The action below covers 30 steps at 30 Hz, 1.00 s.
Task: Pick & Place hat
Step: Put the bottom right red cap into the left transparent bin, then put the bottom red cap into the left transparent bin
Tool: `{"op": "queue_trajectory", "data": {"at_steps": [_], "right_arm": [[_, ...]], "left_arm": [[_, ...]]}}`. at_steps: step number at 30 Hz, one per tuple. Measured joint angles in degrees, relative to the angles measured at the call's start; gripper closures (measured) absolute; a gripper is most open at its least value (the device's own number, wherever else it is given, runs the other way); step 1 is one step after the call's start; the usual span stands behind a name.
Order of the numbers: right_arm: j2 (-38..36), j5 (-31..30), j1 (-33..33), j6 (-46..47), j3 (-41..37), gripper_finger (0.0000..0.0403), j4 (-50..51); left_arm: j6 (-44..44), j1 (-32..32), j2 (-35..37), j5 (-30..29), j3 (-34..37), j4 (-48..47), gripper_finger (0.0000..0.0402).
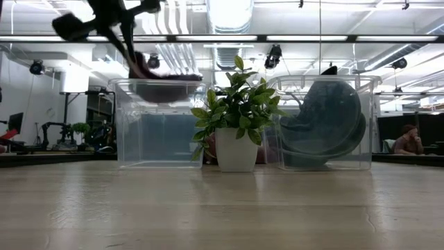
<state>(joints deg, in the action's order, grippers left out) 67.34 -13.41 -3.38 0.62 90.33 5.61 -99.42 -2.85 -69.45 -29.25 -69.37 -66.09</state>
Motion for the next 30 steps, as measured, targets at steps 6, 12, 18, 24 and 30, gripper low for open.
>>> {"op": "queue_trajectory", "data": {"at_steps": [6, 12, 18, 24, 30], "right_arm": [[-0.08, 0.04, 0.0, -0.13, -0.01, 0.0175, 0.04], [-0.08, 0.11, 0.0, -0.18, -0.01, 0.0175, 0.07], [0.06, 0.24, 0.0, -0.82, -0.01, 0.0175, 0.07], [0.08, 0.24, 0.0, -0.79, -0.01, 0.0175, 0.07], [0.2, 0.37, 0.0, -0.49, -0.01, 0.0175, 0.26]], "left_arm": [[-0.71, 0.16, 0.06, -0.07, 6.4, 6.82, 0.0396], [-0.83, 0.39, 0.13, 1.03, 10.7, 10.36, 0.0393], [-0.09, 1.03, -0.01, 2.27, 12.4, 13.98, 0.0371], [2.49, 1.73, -0.05, 3.67, 14.74, 19.12, 0.0299], [3.4, 1.75, 0.08, 5.26, 14.07, 21.15, 0.0233]]}}
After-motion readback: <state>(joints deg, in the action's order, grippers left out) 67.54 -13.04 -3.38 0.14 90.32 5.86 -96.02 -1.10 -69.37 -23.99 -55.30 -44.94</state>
